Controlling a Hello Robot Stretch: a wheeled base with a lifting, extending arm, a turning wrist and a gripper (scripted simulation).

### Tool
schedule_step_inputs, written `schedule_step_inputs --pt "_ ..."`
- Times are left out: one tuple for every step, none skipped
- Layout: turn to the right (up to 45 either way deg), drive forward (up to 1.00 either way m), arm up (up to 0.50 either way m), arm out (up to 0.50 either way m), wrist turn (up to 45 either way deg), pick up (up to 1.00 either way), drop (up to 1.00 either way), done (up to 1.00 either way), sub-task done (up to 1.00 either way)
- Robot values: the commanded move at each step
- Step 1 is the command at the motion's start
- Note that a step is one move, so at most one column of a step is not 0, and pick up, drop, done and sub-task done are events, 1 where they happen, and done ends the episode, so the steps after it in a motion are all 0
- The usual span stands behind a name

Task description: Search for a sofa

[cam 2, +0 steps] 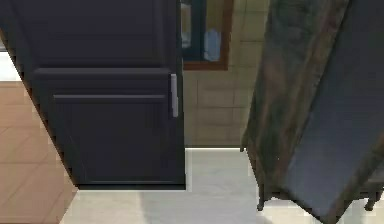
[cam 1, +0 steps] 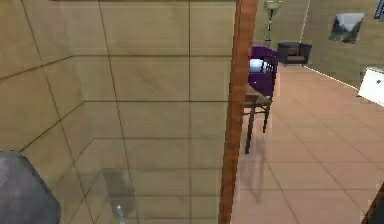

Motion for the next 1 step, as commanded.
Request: schedule_step_inputs --pt "45.0 0.0 0.0 0.0 0.0 0.0 0.0 0.0 0.0"
